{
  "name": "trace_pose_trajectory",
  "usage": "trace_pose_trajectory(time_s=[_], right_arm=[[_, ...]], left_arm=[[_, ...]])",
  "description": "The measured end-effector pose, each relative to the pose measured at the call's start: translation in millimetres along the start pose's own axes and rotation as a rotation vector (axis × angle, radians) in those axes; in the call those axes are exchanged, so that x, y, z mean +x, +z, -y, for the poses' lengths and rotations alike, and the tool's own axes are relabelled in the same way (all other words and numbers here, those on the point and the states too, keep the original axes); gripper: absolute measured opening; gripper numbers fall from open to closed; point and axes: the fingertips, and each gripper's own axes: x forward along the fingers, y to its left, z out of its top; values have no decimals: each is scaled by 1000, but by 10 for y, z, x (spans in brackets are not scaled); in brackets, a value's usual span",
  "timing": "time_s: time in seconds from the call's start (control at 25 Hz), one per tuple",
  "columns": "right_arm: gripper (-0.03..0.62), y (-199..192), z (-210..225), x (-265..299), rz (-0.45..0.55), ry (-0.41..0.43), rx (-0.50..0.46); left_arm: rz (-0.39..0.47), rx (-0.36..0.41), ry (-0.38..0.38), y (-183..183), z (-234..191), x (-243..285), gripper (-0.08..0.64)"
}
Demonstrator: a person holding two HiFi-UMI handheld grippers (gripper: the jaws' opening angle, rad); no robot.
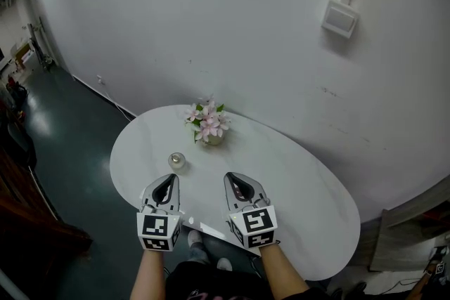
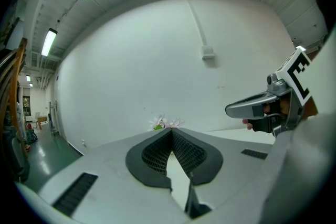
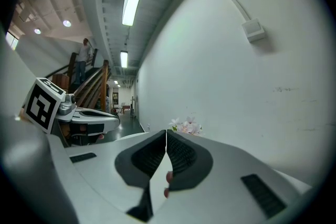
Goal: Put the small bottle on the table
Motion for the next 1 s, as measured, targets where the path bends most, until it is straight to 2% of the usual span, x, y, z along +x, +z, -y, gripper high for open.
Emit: trace_pose_trajectory(time_s=[0.4,1.0], right_arm=[[67,146,18,-147,51,-15,-3],[67,205,-39,-341,77,0,-1]], left_arm=[[47,13,3,196,29,-148,11],[71,6,18,298,70,-404,12]])
